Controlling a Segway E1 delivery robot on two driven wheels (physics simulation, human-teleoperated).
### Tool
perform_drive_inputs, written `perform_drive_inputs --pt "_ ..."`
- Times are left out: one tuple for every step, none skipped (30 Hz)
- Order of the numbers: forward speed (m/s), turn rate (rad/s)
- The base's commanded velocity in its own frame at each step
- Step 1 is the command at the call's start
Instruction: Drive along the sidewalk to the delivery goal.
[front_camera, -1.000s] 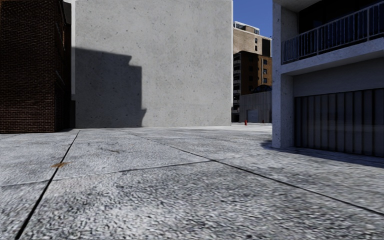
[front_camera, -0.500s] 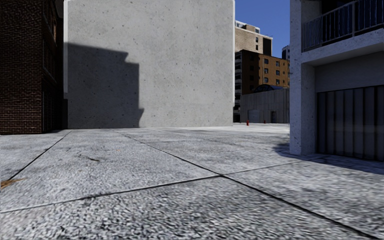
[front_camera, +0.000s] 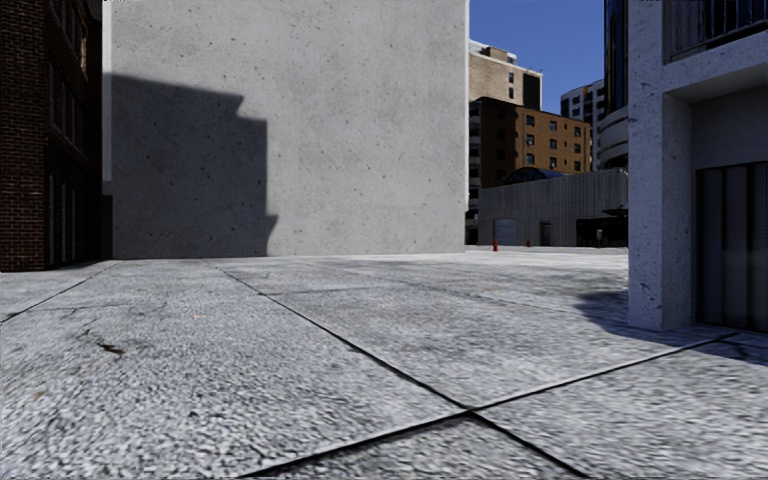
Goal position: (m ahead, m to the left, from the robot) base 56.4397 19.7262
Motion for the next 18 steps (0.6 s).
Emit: perform_drive_inputs --pt "2.00 -0.19" --pt "2.00 -0.19" --pt "2.00 -0.19" --pt "2.00 -0.19" --pt "2.00 -0.19" --pt "2.00 -0.19" --pt "2.00 -0.19" --pt "2.00 -0.19" --pt "2.00 -0.19" --pt "2.00 -0.19" --pt "2.00 -0.19" --pt "2.00 -0.19" --pt "2.00 -0.19" --pt "2.00 -0.19" --pt "2.00 -0.19" --pt "2.00 -0.19" --pt "2.00 -0.19" --pt "2.00 -0.20"
